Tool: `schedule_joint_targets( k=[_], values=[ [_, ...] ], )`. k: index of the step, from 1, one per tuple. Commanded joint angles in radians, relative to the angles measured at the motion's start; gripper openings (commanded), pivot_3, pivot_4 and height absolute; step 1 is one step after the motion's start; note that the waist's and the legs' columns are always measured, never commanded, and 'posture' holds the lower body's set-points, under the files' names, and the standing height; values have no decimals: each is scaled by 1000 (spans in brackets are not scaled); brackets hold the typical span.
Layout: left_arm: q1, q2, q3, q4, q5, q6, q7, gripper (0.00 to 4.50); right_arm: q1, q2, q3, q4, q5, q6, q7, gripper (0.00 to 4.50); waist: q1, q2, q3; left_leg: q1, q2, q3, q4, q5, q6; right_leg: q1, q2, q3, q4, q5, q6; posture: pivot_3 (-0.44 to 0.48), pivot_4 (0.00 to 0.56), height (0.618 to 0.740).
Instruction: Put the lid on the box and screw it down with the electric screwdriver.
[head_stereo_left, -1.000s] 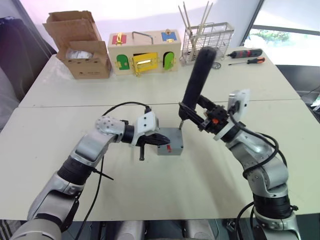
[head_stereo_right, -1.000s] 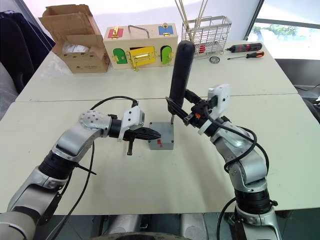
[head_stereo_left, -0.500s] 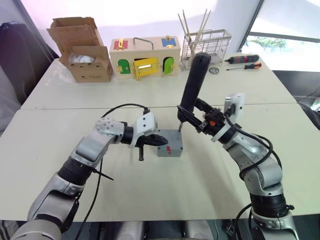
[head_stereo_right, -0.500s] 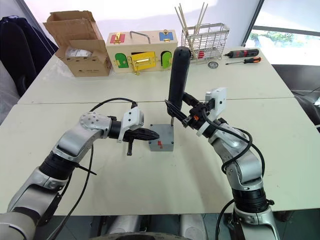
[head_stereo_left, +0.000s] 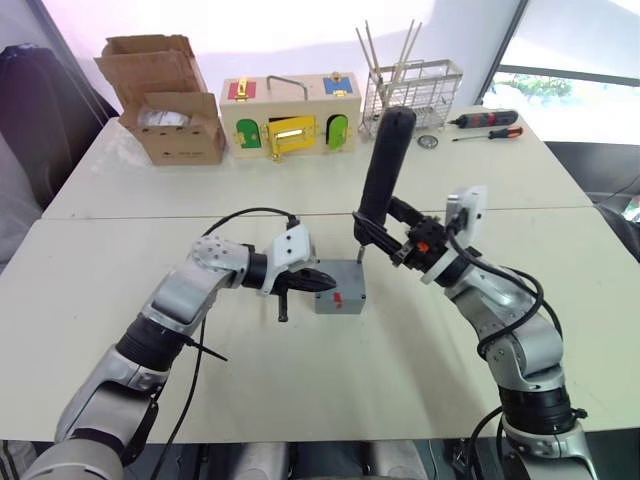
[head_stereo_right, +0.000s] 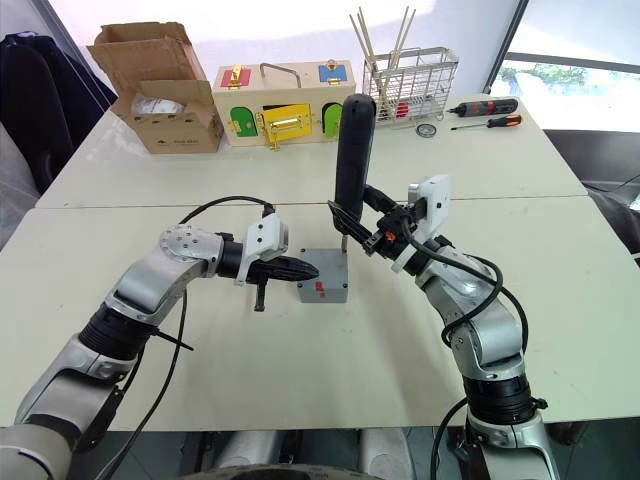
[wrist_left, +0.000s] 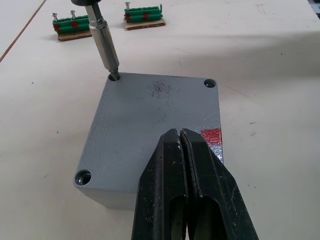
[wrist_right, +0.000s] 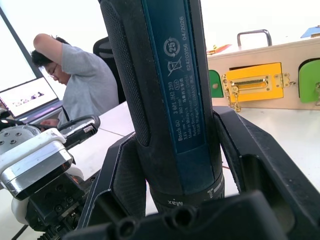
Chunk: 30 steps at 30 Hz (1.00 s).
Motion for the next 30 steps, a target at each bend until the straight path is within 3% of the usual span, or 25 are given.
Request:
schedule_joint_targets(
  k=[1, 20, 30],
  values=[
    [15, 4, -6, 16, 23, 14, 3, 0, 32, 1, 60, 37, -6, 32, 33, 1987, 0, 0, 0, 0, 0, 0, 0, 0, 0, 0, 0, 0, 0, 0, 0, 0, 150, 730],
    [20, 5, -7, 14, 26, 10, 7, 0, 83, 8, 95, 48, -29, 19, 42, 1987, 0, -1, -1, 1, 0, 0, -1, 0, 0, 1, 0, 0, -1, 0, 0, 0, 150, 730],
    [25, 3, -7, 10, 26, 11, 13, 0, 95, 23, 92, 85, -42, 2, 43, 1987, 1, -2, -2, 12, 1, 0, -8, -1, 1, 14, 1, 0, -14, -1, 0, 0, 150, 730]
  ],
)
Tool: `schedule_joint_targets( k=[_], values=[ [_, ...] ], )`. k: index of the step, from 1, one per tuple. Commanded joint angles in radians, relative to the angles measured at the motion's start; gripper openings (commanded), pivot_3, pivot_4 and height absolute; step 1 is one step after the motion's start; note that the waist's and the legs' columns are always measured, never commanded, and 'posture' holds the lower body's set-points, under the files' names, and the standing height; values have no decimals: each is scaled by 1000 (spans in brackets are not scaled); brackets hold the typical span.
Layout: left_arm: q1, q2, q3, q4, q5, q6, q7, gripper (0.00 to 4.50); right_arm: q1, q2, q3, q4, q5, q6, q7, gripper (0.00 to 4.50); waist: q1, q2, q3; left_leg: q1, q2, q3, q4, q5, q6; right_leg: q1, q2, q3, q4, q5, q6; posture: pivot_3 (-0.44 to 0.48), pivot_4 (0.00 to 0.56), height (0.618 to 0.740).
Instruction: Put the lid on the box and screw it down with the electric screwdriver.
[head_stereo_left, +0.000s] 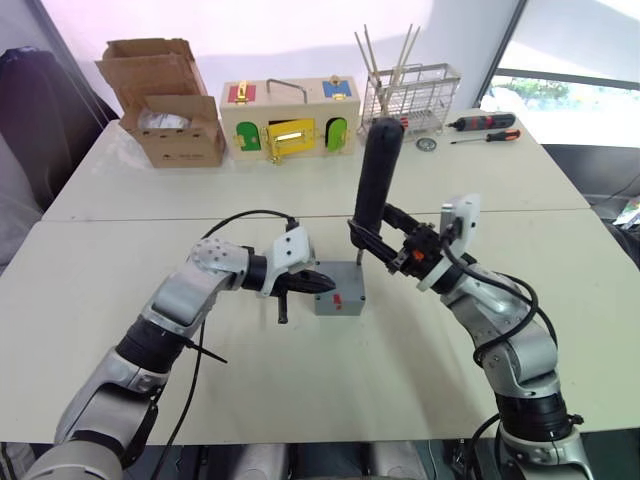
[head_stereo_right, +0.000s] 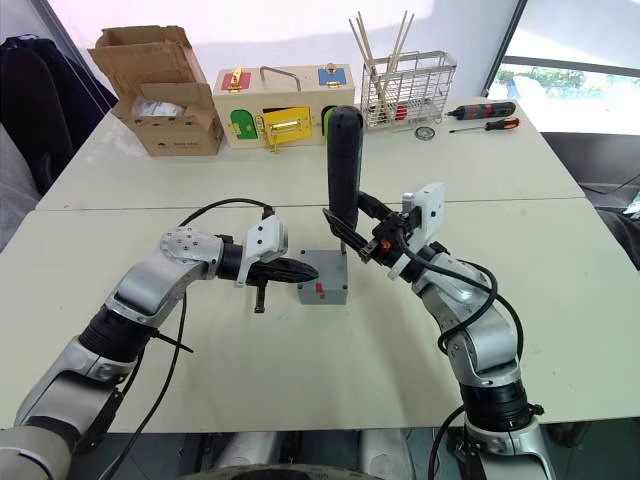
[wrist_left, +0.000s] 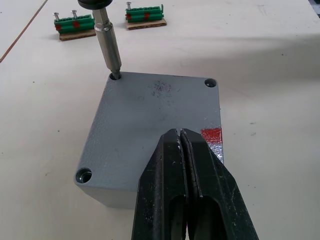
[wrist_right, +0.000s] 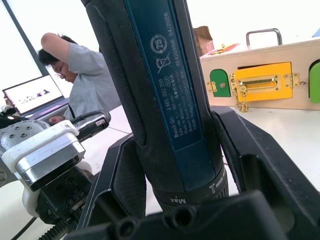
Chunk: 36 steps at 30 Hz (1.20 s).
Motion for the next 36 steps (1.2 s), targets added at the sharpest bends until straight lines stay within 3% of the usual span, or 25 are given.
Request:
schedule_joint_targets(
  k=[1, 36],
  values=[
    [14, 3, -6, 10, 25, 11, 5, 0, 51, 2, 71, 84, -24, 48, 21, 1987, 0, 0, 0, 0, 0, 0, 0, 0, 0, 0, 0, 0, 0, 0, 0, 0, 150, 730],
    [17, -1, -12, 10, 28, 6, 3, 0, 32, 17, 0, 139, -10, 16, -16, 1987, 4, -3, -4, 0, 0, -1, -1, 0, 0, 1, -1, 0, -2, 0, 0, 0, 150, 730]
  ],
)
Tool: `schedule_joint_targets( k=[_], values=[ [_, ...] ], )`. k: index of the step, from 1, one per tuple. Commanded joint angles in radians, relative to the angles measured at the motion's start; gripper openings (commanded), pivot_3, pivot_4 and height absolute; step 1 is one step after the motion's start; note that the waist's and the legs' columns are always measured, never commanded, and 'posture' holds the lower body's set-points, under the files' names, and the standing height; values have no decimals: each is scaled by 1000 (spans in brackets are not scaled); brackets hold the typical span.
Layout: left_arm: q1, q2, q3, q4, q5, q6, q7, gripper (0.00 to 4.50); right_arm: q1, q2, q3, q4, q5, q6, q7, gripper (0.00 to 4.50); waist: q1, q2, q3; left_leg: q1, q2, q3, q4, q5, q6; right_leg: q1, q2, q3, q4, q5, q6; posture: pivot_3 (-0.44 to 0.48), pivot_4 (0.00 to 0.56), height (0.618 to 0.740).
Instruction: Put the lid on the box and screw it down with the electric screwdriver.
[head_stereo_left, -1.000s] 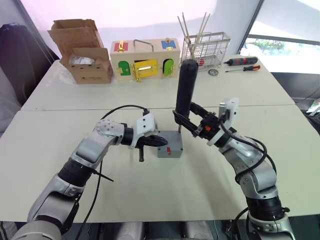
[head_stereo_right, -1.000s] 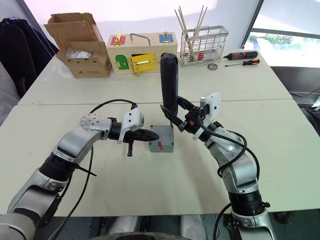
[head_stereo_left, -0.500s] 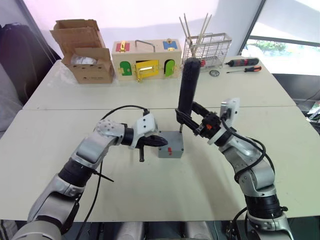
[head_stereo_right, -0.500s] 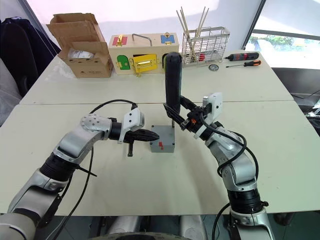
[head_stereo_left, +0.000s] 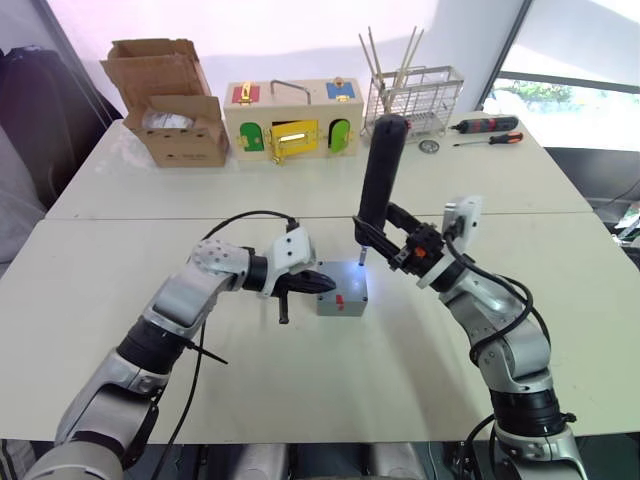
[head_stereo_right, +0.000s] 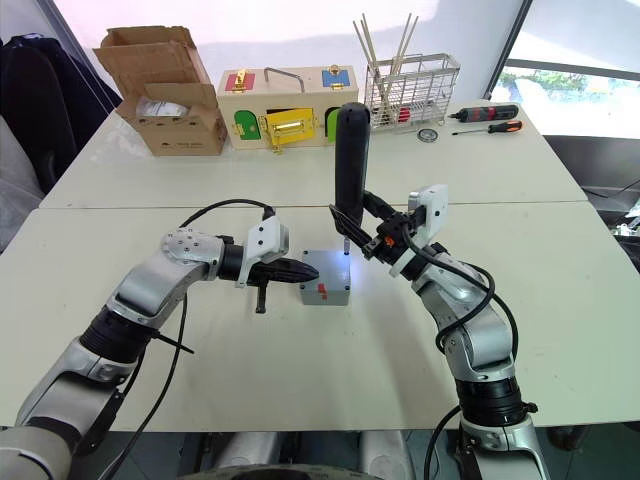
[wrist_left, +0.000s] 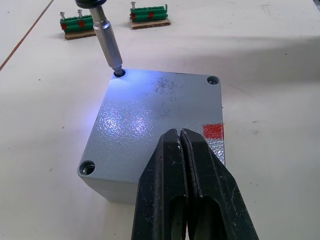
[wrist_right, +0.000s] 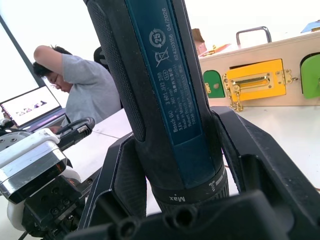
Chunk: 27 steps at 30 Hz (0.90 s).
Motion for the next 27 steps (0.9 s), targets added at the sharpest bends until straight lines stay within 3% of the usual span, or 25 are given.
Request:
schedule_joint_targets(
  k=[1, 9, 12, 16, 21, 25, 27],
  values=[
    [13, 2, -11, 11, 25, 8, 0, 0, 37, -3, 21, 68, -22, 43, -5, 1987, 0, 0, 0, 0, 0, 0, 0, 0, 0, 0, 0, 0, 0, 0, 0, 0, 150, 730],
    [14, -12, -10, 19, 31, 2, 6, 0, -11, -25, -3, 19, -10, 69, -20, 1987, 2, 0, 0, 0, 0, 0, 0, 0, 0, 0, 0, 0, -1, 0, 0, 0, 150, 730],
    [23, -11, 26, 9, 13, 15, 19, 0, -122, -45, -57, -75, 72, 162, -50, 1987, -1, 2, 2, -1, 0, 0, 0, 0, 0, -1, -1, 0, -1, 0, 0, 0, 150, 730],
    [47, -16, 104, -58, -47, 69, 51, 0, -318, -101, -206, -164, 316, 348, -105, 1987, -1, 7, 11, -10, 0, 0, 1, 1, -1, -10, -1, 1, 1, 0, 0, 0, 150, 730],
    [31, -63, 221, -97, -176, 177, 101, 0, -426, -175, -284, -118, 440, 478, -131, 1987, -1, 8, 12, -32, 0, -2, 6, 5, -9, -30, -1, -1, 4, 1, 0, 0, 150, 730],
    [0, -64, 238, -89, -176, 173, 125, 0, -489, -195, -321, -42, 462, 559, -219, 1987, -3, 8, 13, -34, -1, 0, 9, 6, -9, -31, -2, 1, 5, 1, 0, 0, 150, 730],
    [-37, -52, 223, -81, -159, 158, 119, 0, -542, -266, -345, 12, 469, 654, -258, 1987, 0, 8, 14, -34, -1, 0, 9, 6, -9, -32, -2, 1, 6, 1, 0, 0, 150, 730]
  ],
)
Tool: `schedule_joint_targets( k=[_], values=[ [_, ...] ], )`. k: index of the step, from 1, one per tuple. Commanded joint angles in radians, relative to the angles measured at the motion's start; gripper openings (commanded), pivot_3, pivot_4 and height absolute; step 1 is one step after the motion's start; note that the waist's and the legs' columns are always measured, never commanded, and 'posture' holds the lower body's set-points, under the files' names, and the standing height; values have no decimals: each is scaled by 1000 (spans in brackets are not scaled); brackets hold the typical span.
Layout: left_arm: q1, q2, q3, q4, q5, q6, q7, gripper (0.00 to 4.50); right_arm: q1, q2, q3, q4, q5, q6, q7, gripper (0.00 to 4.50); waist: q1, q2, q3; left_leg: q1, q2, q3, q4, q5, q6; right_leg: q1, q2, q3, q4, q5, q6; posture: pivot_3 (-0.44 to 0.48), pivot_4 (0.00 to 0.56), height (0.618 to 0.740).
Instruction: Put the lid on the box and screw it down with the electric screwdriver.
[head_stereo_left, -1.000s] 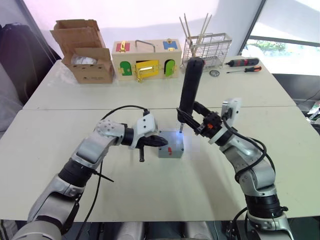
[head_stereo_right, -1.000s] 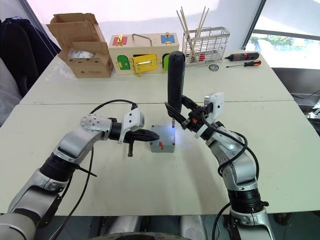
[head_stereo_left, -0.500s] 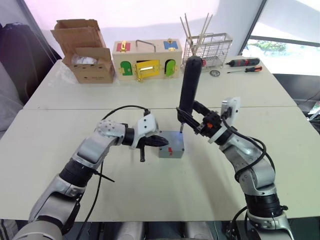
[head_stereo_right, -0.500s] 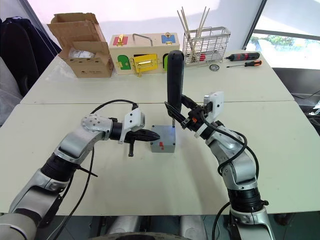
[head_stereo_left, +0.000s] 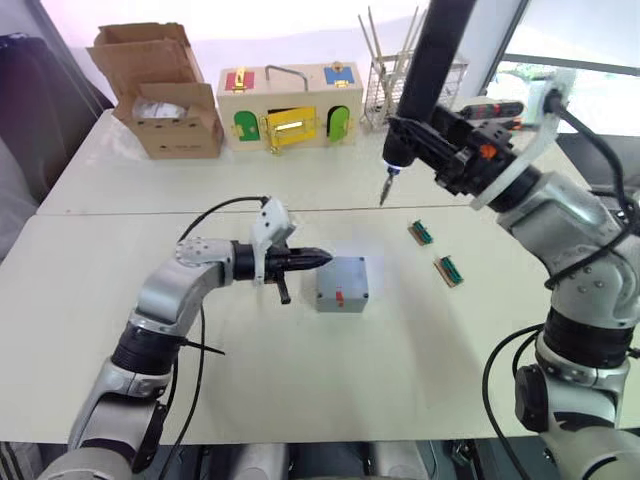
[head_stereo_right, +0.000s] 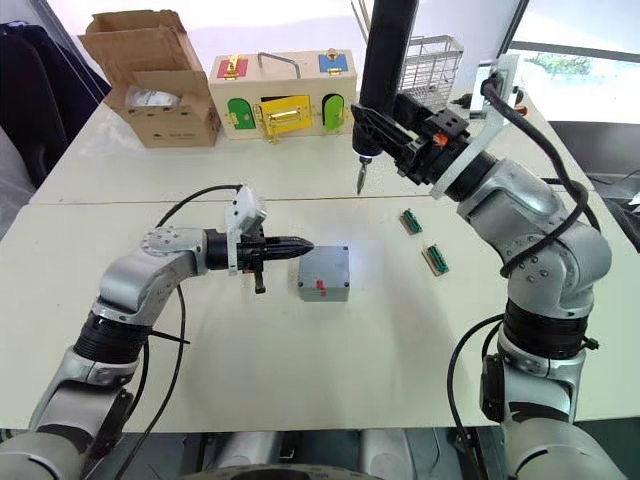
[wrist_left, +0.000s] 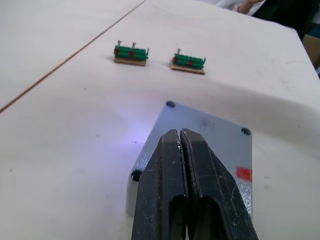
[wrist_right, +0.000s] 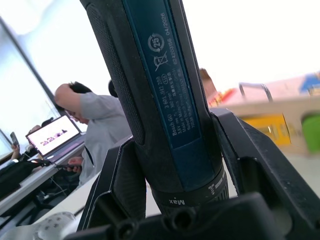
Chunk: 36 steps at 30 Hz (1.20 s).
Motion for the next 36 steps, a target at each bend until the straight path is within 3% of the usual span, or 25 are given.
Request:
schedule_joint_targets(
  k=[1, 6, 9, 13, 19, 23, 34, 36],
  values=[
    [-76, 20, 8, -20, 8, -25, -15, 0, -121, -136, -77, 62, 13, 121, -63, 1987, 7, 1, 3, -1, 0, 0, 0, 0, 0, -1, 0, 0, 1, 0, 0, 0, 150, 730],
    [-150, 31, -57, -48, 18, -51, -92, 0, -142, -424, -27, 228, -91, 218, 46, 1987, 23, 1, 4, -3, -1, 1, -1, -1, 1, -2, 0, -1, -3, 0, 0, 0, 150, 730],
    [-157, 68, -138, -127, 1, -67, -216, 0, -138, -602, 41, 384, -147, 311, 137, 1987, 23, 0, 6, -4, -1, 3, -1, -2, 3, -2, -1, -1, -4, 0, 0, 0, 150, 730],
    [-148, 79, -206, -156, 45, -138, -265, 0, -83, -731, 147, 501, -158, 456, 277, 1987, 17, 2, 8, -4, -1, 5, 0, -2, 4, -2, -2, 0, -5, 0, 0, 0, 150, 730],
    [-122, 43, -220, -173, 67, -163, -217, 0, -36, -733, 198, 643, -173, 625, 342, 1987, -3, 6, 11, -2, 0, 6, 1, -4, 9, -2, -2, 1, 0, 1, -1, 0, 150, 730],
    [-91, 36, -213, -216, 70, -147, -182, 0, -78, -683, 219, 750, -205, 688, 335, 1987, -2, 7, 11, -2, 0, 6, 1, -3, 7, -3, -2, 1, -1, 1, 0, 0, 150, 730],
    [-39, 89, -169, -267, 86, -87, -90, 0, -154, -589, 358, 940, -361, 552, 399, 1987, 1, 7, 11, -2, -1, 6, 2, -1, 3, -3, -2, 1, 0, 1, 0, 0, 150, 730],
    [-41, 110, -147, -267, 77, -79, -82, 0, -156, -581, 374, 951, -382, 531, 416, 2849, 1, 7, 11, -2, -1, 6, 2, -1, 3, -3, -1, 1, 0, 1, 0, 0, 150, 730]
  ],
)
